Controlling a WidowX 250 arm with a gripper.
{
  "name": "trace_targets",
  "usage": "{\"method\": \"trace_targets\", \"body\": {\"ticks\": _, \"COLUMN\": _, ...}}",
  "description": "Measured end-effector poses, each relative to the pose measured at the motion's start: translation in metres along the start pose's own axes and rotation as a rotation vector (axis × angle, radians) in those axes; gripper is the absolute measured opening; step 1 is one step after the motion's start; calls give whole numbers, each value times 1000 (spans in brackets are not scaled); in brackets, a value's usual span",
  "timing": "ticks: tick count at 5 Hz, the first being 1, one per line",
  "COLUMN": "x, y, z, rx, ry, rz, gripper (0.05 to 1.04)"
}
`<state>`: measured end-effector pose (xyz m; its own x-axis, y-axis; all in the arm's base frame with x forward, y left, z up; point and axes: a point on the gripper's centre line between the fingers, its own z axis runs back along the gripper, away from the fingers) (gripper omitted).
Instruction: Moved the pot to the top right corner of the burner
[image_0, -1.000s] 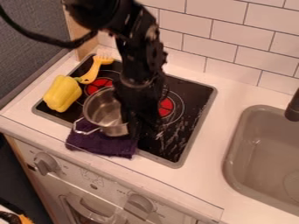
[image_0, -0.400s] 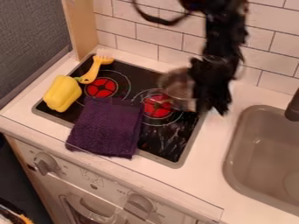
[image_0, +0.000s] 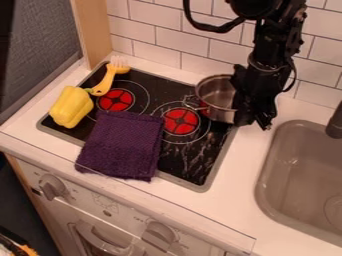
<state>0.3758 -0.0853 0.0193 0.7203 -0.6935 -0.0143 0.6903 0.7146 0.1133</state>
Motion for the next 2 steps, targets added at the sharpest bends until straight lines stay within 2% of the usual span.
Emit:
{"method": "trace_targets", "body": {"ticks": 1, "x": -1, "y": -1, "z": 0, "rx": -10, "ry": 4, "rz": 3, "gripper": 302}}
{"method": "trace_targets", "body": {"ticks": 2, "x": 3, "y": -1, "z": -1, "rx": -6, "ry": -25, "rz": 17, "gripper": 595}}
